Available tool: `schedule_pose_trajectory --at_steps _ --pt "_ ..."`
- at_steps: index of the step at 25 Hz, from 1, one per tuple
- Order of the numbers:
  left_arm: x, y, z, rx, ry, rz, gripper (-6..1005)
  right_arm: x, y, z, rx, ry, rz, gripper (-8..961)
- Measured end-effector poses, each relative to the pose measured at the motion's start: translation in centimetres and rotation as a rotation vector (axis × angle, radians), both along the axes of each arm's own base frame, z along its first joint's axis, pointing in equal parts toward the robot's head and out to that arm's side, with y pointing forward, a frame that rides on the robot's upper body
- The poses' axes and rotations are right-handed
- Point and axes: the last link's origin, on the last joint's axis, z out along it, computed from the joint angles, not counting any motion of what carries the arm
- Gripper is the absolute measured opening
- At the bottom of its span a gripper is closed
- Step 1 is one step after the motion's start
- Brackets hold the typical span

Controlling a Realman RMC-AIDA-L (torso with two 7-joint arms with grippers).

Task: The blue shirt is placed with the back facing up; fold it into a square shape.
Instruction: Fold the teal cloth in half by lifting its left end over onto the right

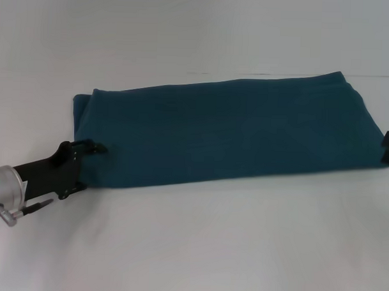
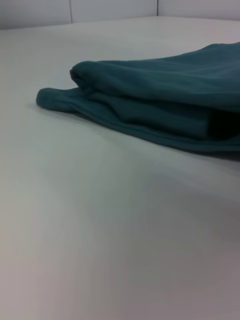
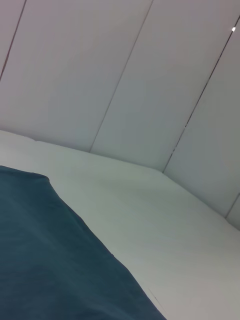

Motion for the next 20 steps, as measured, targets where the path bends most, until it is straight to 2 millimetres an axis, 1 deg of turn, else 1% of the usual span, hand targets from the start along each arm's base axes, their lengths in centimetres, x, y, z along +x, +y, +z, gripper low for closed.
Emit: schedule_pose_trajectory --at_steps 5,10,20 --pt "0.24 0.00 -0.16 -0.005 0.005 -0.024 642 -0.02 -0.01 0.07 0.009 0.009 -0.002 701" --pt "0.74 0.15 -0.08 -0.013 0.017 -0.072 480 -0.05 -0.03 0.13 0.015 0.018 -0.003 701" --pt "0.83 0.24 0.19 -0.010 0.032 -0.099 293 -0.06 -0.08 0.02 0.015 0.022 -0.005 701"
